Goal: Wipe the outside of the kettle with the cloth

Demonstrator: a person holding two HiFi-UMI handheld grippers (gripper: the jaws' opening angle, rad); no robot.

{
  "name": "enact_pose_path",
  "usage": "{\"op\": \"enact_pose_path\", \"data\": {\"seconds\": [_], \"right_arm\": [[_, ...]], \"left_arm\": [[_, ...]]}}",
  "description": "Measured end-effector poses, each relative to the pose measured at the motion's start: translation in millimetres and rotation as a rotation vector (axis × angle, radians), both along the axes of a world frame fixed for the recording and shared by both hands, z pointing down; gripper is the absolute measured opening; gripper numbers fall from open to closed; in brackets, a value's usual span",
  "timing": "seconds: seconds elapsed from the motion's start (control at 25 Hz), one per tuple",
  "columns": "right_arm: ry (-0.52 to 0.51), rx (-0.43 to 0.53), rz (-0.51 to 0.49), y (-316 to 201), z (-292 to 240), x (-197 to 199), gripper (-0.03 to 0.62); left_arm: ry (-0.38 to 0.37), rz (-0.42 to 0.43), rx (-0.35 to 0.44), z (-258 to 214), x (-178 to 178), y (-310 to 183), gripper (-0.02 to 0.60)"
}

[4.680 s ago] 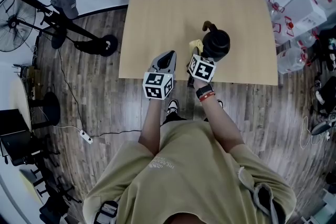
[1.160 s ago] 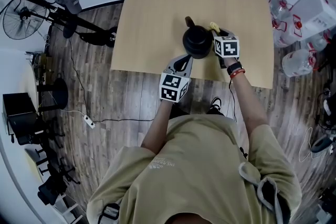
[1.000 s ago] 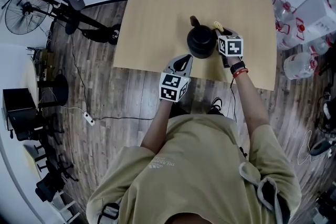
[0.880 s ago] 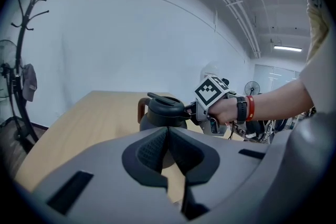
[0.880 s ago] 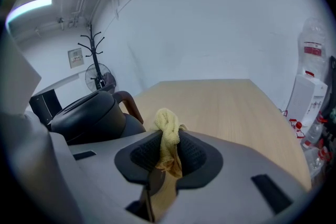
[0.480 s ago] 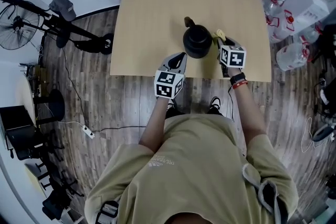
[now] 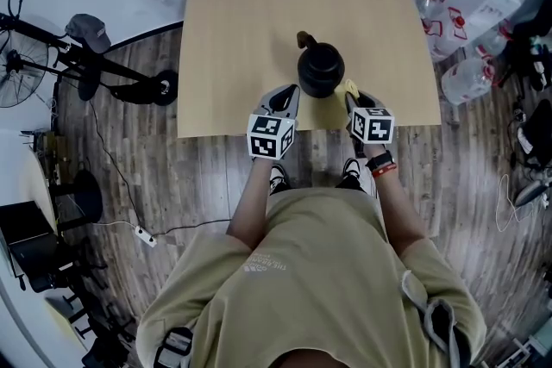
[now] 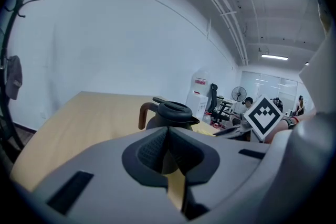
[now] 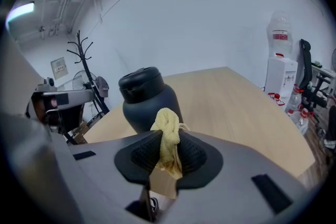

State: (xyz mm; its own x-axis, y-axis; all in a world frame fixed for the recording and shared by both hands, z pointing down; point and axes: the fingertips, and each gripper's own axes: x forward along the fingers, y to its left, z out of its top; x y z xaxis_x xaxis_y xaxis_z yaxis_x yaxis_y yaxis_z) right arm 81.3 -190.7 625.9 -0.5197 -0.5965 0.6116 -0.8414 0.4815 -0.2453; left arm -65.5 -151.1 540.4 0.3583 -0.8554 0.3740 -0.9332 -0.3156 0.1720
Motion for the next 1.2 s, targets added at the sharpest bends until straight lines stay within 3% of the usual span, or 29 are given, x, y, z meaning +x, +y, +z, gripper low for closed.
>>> {"op": "enact_pose_path", "data": {"seconds": [0.36,0.56,0.72,0.92,1.2], "right_arm": [[-0.033,-0.043,-0.074,55.0,9.1,-85.3,0.092],[-0.041,-0.019,-0.097,58.2,10.1,-138.1,0.094],[-0.034,0.008,-0.07,45.8,12.8,-171.0,0.095],[-0.019,0.032,-0.02,25.3,16.4,-200.1,0.095],[0.015,0.027,0.099,-1.4,28.0,-207.1,0.095]], "left_arm": [[0.002,0.003,0.022,-1.5,-51.0,10.5,0.025],[-0.04,-0.054,0.046,-3.3,-87.4,13.3,0.025],[-0.051,-0.061,0.045,-3.0,-107.8,16.6,0.025],[-0.027,-0.005,0.149,-16.4,-120.8,19.2,0.025],[-0.031,0.01,0.12,-9.9,-135.0,20.1,0.025]]}}
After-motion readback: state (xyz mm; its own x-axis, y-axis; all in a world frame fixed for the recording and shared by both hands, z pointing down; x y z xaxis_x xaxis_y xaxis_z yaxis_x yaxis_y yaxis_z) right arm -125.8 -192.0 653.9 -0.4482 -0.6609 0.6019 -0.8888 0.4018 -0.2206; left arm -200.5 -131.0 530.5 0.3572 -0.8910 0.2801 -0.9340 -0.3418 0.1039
